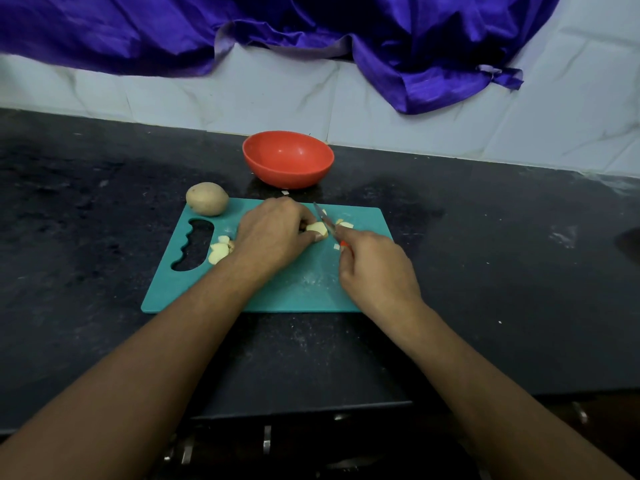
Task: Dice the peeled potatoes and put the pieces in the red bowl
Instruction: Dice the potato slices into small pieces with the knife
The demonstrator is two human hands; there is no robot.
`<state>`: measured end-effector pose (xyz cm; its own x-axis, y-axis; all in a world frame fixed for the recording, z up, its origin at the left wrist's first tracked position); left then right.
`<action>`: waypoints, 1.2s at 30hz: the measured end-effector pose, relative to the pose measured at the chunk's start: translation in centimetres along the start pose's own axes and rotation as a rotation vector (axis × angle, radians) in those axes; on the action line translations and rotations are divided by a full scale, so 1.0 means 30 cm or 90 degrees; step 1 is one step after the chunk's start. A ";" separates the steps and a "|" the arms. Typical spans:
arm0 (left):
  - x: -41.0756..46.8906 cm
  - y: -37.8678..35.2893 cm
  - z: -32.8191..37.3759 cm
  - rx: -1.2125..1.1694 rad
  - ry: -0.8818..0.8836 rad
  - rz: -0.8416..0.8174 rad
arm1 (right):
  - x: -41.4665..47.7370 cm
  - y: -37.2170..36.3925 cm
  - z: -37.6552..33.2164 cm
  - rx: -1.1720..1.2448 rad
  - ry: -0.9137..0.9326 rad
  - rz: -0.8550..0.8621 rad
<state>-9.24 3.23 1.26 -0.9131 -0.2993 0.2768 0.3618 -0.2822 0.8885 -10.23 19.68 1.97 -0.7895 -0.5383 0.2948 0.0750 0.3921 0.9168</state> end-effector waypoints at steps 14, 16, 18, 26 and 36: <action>0.008 0.005 -0.001 -0.017 0.002 -0.025 | 0.009 -0.032 -0.048 -0.139 0.011 -0.029; 0.006 0.005 0.001 -0.015 0.000 -0.024 | 0.010 -0.031 -0.057 -0.173 0.015 -0.044; 0.005 0.008 0.005 -0.015 -0.003 -0.021 | 0.010 -0.027 -0.063 -0.196 0.019 -0.061; 0.006 0.008 -0.007 -0.039 0.019 -0.029 | -0.037 0.021 -0.002 -0.043 -0.023 -0.066; 0.005 0.005 -0.022 -0.072 0.034 -0.030 | -0.012 0.002 -0.032 0.028 -0.031 -0.005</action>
<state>-9.21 2.54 1.20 -0.9192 -0.3310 0.2134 0.3409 -0.3976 0.8519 -9.34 19.17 2.16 -0.8191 -0.5048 0.2724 0.0423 0.4204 0.9063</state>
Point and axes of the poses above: each hand's wrist, its own x-axis towards the middle knuckle, its own y-axis out of the back of the hand, z = x × y, the point moved 4 cm from there along x, towards the middle knuckle, and after that the axes turned 2 degrees about y, right-handed, at the moved point
